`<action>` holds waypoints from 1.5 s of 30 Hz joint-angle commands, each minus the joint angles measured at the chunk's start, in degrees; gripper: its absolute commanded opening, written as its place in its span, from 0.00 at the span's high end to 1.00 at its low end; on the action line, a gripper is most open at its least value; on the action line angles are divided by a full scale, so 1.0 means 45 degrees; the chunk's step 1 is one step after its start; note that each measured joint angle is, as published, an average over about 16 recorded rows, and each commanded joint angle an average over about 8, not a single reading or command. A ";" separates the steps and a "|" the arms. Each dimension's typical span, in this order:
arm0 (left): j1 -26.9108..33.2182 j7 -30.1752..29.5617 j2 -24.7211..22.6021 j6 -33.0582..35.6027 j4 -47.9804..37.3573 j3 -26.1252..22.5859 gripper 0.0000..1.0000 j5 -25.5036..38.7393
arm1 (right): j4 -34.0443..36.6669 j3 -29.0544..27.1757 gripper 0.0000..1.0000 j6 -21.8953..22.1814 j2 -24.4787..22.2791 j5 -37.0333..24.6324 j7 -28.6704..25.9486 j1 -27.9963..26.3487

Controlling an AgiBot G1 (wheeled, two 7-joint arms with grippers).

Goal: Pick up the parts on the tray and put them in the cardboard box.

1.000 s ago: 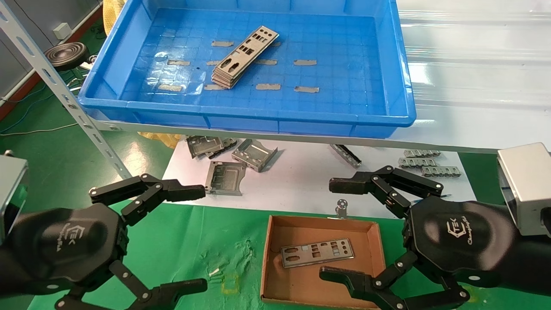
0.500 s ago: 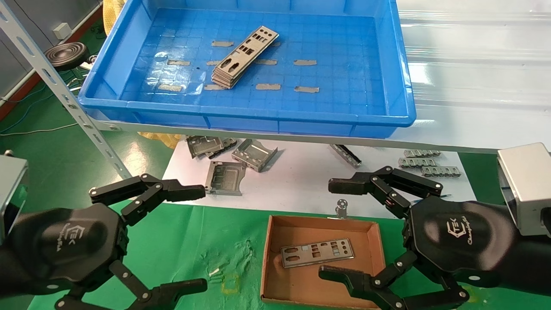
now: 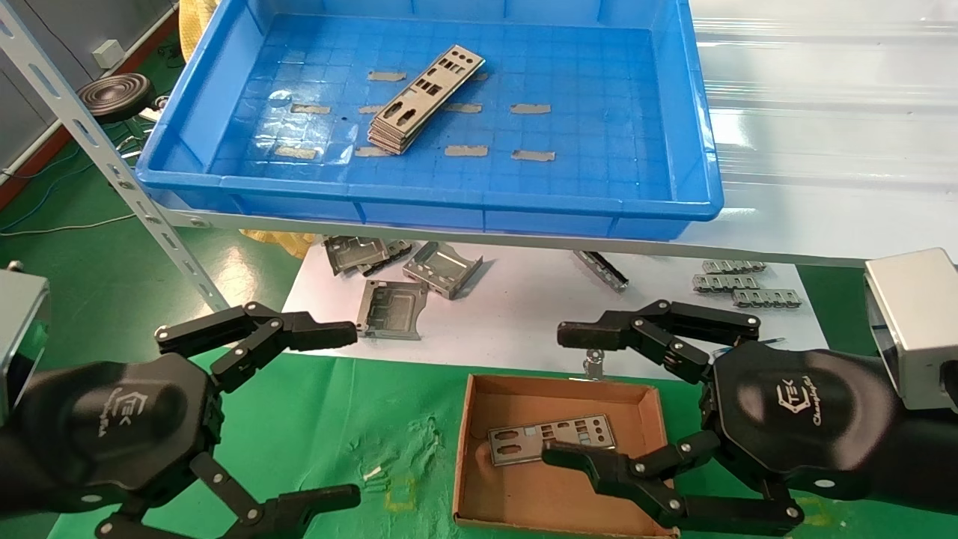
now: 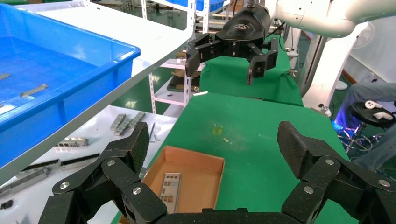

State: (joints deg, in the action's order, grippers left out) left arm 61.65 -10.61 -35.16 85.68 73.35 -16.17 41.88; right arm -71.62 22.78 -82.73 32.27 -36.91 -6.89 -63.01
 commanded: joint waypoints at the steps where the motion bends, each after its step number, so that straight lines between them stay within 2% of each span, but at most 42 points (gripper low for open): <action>1: 0.0000 0.0000 0.0000 0.0000 0.0000 0.0000 0.00 0.0000 | 0.0000 0.0000 1.00 0.0000 0.0000 0.0000 0.0000 0.0000; 32: 0.0132 0.0132 -0.0031 -0.0030 0.0052 0.0035 0.00 0.0077 | 0.0000 0.0000 1.00 0.0000 0.0000 0.0000 0.0000 0.0000; 38: 0.1188 0.0442 -0.0541 -0.0568 -0.0268 -0.0048 0.00 0.0802 | 0.0001 0.0001 1.00 0.0000 0.0000 0.0000 0.0000 0.0000; 45: 0.3868 0.0139 -0.2125 -0.1546 -0.2239 -0.1036 0.00 0.2949 | 0.0001 0.0001 1.00 0.0000 0.0000 0.0000 0.0000 -0.0001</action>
State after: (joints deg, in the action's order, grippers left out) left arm 79.18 -9.84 -45.19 78.89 62.32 -21.13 55.41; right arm -71.62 22.79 -82.73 32.27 -36.90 -6.88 -63.02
